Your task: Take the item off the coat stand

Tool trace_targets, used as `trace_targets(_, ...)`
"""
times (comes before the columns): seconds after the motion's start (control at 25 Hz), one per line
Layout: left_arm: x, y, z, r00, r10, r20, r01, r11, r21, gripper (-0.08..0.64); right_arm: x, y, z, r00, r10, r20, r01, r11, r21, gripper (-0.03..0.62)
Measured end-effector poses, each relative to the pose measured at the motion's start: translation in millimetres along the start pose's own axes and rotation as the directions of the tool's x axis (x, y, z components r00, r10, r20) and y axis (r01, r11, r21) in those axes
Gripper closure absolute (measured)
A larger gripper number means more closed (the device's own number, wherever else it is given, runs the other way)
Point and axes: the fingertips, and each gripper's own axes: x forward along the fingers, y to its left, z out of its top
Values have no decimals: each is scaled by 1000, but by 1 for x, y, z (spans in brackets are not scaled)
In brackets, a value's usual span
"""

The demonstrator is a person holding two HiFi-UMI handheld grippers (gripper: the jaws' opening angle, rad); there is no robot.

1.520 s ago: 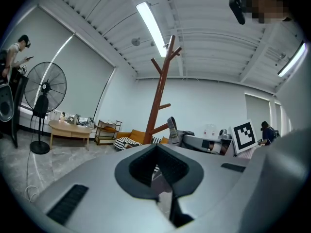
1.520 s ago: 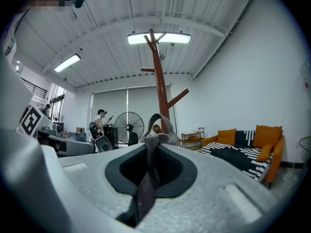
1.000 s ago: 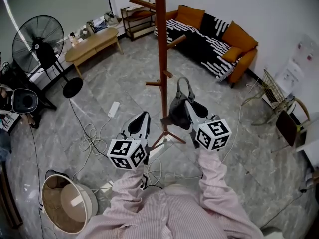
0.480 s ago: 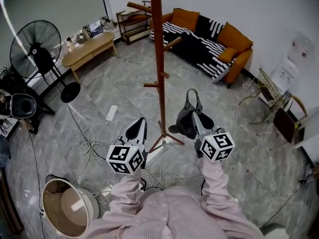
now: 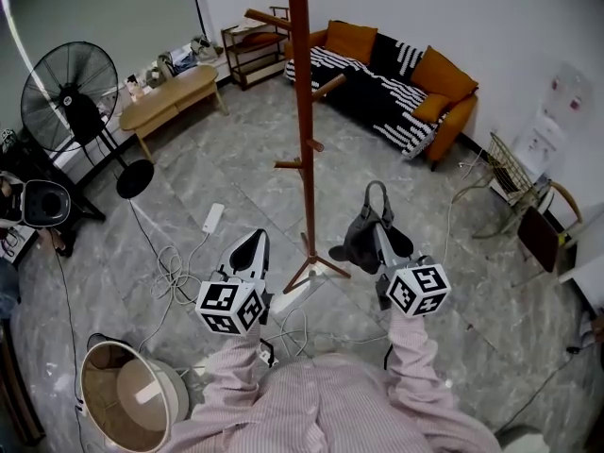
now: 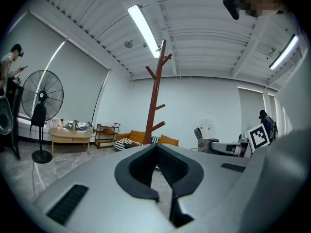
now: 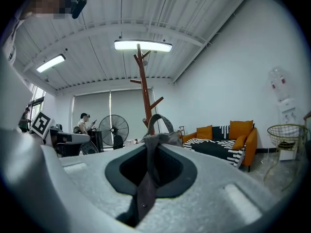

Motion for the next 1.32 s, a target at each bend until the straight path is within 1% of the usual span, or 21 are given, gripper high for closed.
trace_targets(0.4, -7, 13, 6, 1000, 20, 13, -20, 1000, 2, 558, -6, -1, 0, 1000, -19, 0, 19, 1000, 5, 570)
trace_targets(0.88, 0, 11, 7, 1000, -1, 10, 1, 1000, 13, 558, -6, -3, 2, 999, -38, 9, 38, 999, 5, 571)
trace_targets(1.32, 4, 12, 6, 1000, -3, 7, 3, 1000, 17, 558, -7, -8, 4, 998, -52, 21, 51, 999, 10, 571)
